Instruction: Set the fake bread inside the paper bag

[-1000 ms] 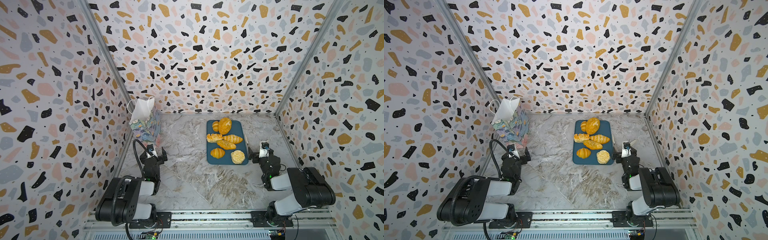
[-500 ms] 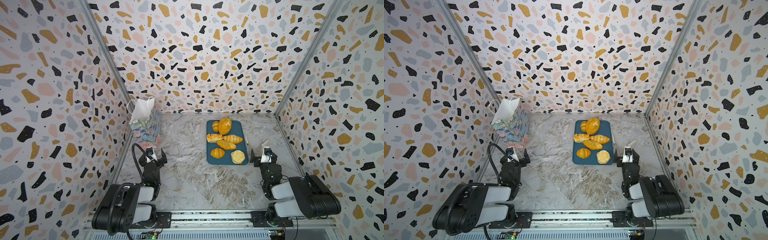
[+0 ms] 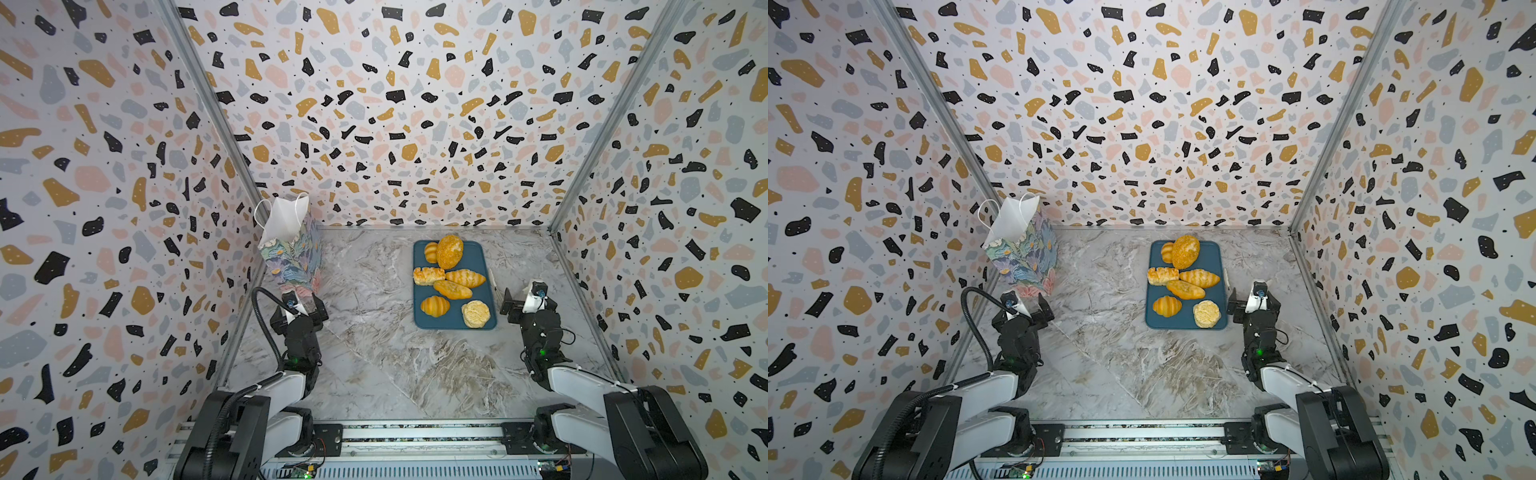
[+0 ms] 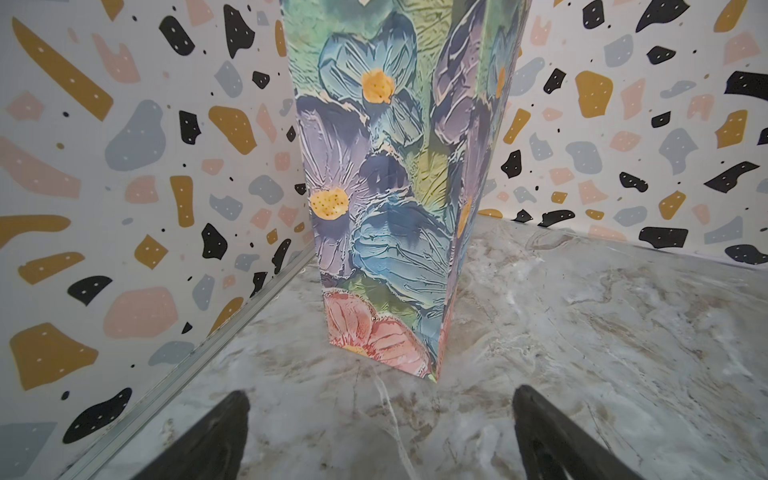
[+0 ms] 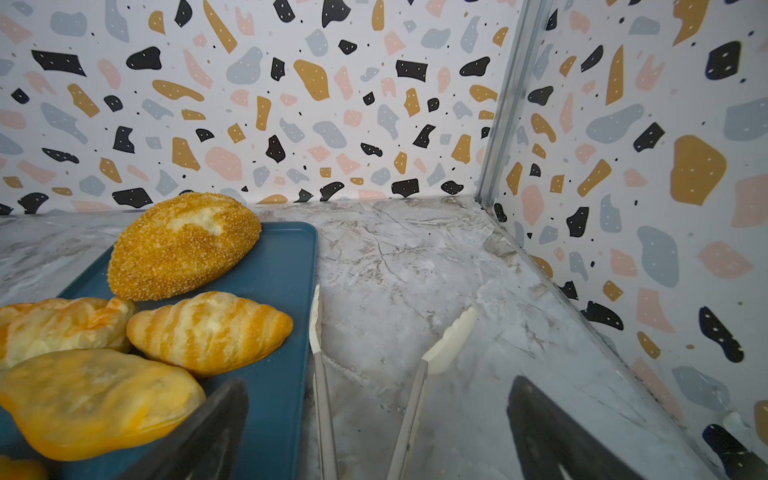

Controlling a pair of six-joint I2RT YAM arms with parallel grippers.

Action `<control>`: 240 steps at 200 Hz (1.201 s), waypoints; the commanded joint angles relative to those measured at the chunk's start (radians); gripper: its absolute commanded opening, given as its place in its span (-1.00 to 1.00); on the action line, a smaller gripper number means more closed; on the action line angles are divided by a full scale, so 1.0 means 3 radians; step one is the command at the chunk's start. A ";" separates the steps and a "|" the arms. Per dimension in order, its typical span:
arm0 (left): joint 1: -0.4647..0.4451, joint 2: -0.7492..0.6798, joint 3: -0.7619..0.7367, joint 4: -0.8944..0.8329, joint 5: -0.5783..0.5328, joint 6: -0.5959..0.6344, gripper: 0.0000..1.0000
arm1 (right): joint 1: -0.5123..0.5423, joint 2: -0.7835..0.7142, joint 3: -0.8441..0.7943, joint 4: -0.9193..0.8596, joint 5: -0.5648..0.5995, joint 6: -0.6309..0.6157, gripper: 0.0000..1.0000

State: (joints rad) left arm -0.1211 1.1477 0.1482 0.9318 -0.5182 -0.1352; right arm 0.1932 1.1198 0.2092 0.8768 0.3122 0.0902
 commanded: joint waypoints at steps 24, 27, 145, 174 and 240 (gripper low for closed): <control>-0.0019 -0.0384 0.0143 -0.0502 -0.0309 -0.0304 0.99 | 0.0036 -0.0361 0.0242 -0.0737 0.0092 0.0331 0.97; -0.0020 -0.0419 0.0144 -0.0536 -0.0330 -0.0323 0.99 | 0.0036 -0.0377 0.0252 -0.0769 0.0086 0.0351 0.98; -0.0016 -0.0937 0.0914 -0.2197 -0.0290 -0.1184 0.99 | 0.0046 -0.0583 0.0739 -0.2339 -0.0034 0.0865 0.98; -0.0016 -0.0819 0.1347 -0.2708 -0.0150 -0.1250 0.99 | 0.0046 -0.0548 0.0907 -0.2568 -0.0104 0.0807 0.97; -0.0016 -0.0466 0.2446 -0.3628 0.0413 -0.0963 0.99 | 0.0046 -0.0328 0.1289 -0.2936 -0.0212 0.0779 0.97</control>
State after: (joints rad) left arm -0.1211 0.9836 0.7628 -0.0181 -0.4706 -0.4786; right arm 0.2028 1.0096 0.5335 0.0696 0.2718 0.3317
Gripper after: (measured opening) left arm 0.994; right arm 0.987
